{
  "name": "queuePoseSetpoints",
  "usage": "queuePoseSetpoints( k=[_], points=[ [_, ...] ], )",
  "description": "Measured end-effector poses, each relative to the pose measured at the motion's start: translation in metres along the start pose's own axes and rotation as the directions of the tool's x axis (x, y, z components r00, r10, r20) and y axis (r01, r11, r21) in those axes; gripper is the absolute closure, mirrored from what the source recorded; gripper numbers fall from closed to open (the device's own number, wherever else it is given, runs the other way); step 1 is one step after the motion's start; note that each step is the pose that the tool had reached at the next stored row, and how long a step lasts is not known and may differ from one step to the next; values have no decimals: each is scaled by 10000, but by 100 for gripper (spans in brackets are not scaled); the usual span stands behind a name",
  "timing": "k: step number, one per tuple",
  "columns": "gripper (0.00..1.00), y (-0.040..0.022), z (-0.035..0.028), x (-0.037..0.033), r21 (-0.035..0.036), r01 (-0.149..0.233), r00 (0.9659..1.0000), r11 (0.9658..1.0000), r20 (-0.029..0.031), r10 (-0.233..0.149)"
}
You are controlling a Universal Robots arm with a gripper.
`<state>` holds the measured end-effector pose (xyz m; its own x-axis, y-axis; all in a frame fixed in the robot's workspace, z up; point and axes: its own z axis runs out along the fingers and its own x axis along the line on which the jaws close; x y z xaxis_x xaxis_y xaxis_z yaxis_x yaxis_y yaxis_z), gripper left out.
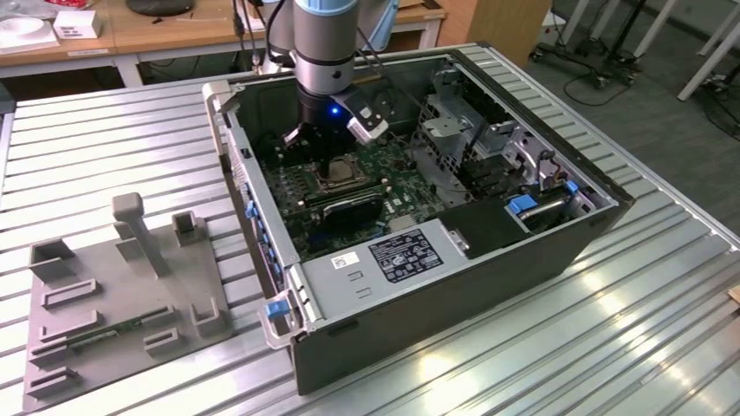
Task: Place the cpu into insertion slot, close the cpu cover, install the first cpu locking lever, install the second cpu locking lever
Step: 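Close the cpu cover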
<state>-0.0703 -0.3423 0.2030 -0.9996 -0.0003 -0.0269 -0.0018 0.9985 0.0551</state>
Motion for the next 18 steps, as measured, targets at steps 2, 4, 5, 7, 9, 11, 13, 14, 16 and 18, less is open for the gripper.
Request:
queuePoseSetpoints(
  k=[2,4,5,7,9,11,13,14,16,18],
  points=[
    [89,0,12,0,-3,1,10000,10000,6,-1],
    [89,-1,26,1,-1,1,10000,10000,6,-1],
    [89,-2,33,1,0,1,10000,10000,7,-1],
    [89,-3,38,2,6,0,10000,10000,3,0],
    [89,-3,39,2,5,0,10000,10000,4,0],
    [89,-3,41,2,1,0,10000,10000,6,0],
    [89,-2,41,2,2,0,10000,10000,6,0],
    [89,-3,43,2,2,0,10000,10000,5,0],
    [89,-4,52,3,8,1,10000,10000,4,-1],
    [89,-6,62,4,11,1,10000,10000,6,-1]
  ],
)
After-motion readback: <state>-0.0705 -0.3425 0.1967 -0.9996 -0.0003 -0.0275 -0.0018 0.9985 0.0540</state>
